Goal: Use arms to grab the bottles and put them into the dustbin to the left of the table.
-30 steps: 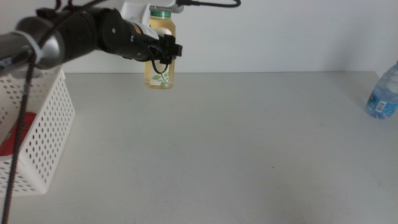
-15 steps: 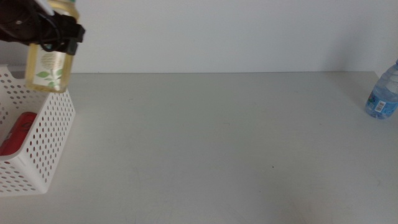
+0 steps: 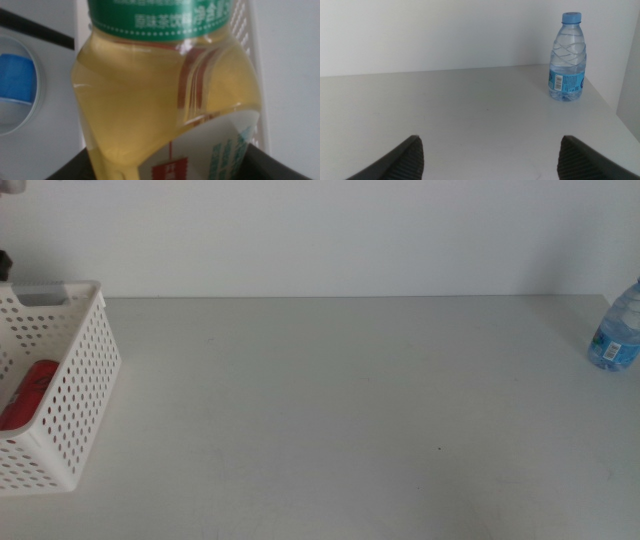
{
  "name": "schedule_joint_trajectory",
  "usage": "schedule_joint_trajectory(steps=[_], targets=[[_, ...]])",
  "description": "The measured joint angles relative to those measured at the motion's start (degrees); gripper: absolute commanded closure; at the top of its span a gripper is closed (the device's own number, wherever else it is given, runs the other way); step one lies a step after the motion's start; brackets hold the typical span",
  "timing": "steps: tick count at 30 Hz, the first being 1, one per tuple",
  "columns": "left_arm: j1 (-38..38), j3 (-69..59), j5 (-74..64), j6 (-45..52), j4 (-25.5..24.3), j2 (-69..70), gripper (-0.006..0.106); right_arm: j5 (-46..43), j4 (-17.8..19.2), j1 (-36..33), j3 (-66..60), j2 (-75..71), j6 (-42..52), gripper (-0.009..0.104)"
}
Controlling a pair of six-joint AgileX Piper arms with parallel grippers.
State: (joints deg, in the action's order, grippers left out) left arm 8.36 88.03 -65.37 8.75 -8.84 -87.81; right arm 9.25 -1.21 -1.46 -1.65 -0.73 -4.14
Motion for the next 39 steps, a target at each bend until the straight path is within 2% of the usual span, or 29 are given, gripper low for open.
schedule_joint_trajectory(steps=[7,16,19,28,34,39], targets=[[4.83,-1.20,-2.54,3.73,3.04,-4.33,0.102,0.00,0.00,0.00,0.00,0.00,0.00,0.020],[5.10,-2.70,-2.24,4.83,7.43,-14.00,0.099,0.00,0.00,0.00,0.00,0.00,0.00,0.020],[5.10,-2.70,-1.90,4.83,8.19,-15.61,0.088,0.00,0.00,0.00,0.00,0.00,0.00,0.020],[5.10,-2.70,-1.72,5.96,9.20,-16.73,0.007,0.00,0.00,0.00,0.00,0.00,0.00,0.020],[5.05,-1.54,-2.87,5.61,8.84,-15.68,0.007,0.00,0.00,0.00,0.00,0.00,0.00,0.020],[4.85,-0.39,-4.71,3.46,11.21,-12.65,0.007,0.00,0.00,0.00,0.00,0.00,0.04,0.020]])
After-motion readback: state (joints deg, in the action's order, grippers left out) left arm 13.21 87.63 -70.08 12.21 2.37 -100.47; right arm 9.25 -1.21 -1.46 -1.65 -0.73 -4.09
